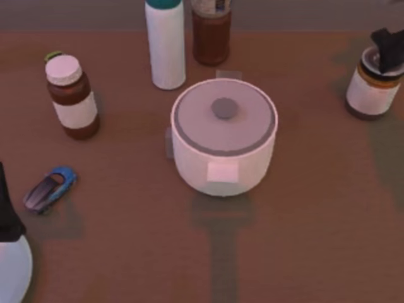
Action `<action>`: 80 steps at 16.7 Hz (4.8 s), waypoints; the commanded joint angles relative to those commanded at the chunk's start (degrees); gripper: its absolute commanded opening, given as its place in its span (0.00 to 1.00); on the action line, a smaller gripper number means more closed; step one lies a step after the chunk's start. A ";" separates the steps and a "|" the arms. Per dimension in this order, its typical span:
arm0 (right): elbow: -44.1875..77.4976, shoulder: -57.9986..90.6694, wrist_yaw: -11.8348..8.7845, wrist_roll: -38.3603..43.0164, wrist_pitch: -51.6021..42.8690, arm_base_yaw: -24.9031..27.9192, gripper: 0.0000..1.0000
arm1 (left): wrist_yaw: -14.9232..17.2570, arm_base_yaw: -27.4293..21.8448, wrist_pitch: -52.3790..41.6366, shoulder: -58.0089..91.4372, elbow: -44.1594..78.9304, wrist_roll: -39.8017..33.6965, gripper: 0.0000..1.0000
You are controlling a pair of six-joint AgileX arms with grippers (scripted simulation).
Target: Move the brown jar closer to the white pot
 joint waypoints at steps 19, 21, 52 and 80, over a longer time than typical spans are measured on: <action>-3.78 6.21 -1.53 -2.43 10.77 2.38 1.00 | 0.00 0.00 0.00 0.00 0.00 0.00 1.00; -4.20 6.26 -1.52 -2.40 11.19 2.41 1.00 | 0.00 0.00 0.00 0.00 0.00 0.00 1.00; -17.14 -6.57 -1.77 -2.08 11.73 2.62 0.00 | 0.00 0.00 0.00 0.00 0.00 0.00 1.00; -53.37 -29.21 6.57 41.99 25.68 18.19 0.00 | 0.00 0.00 0.00 0.00 0.00 0.00 1.00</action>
